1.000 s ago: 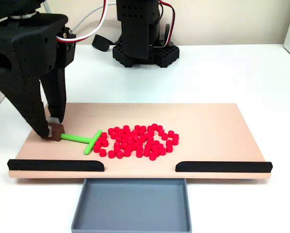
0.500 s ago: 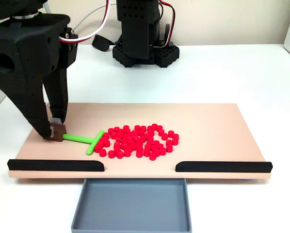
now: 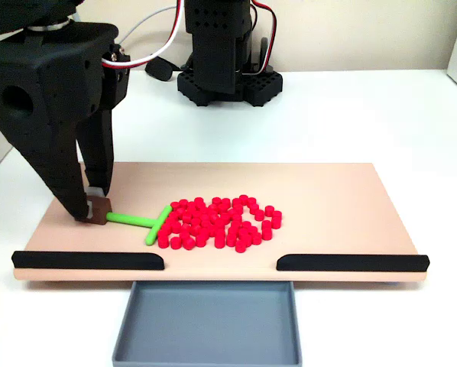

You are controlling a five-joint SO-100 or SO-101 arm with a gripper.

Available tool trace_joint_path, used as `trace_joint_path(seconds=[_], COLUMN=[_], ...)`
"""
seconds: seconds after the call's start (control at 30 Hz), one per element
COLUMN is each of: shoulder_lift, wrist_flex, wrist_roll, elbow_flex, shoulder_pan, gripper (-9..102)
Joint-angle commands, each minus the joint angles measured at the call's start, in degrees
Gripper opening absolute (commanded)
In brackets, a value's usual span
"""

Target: Push granules from right to the grey container

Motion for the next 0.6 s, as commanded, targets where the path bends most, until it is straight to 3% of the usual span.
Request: trace_joint_path(seconds=[0.0, 0.57], shoulder_lift=[1.1, 0.5], wrist_flex=[0.4, 0.4], wrist_roll=[-20.2, -20.7], elbow_flex=[-0.4, -1.2], shoulder_pan=[-0.6, -0.4], gripper=[0, 0])
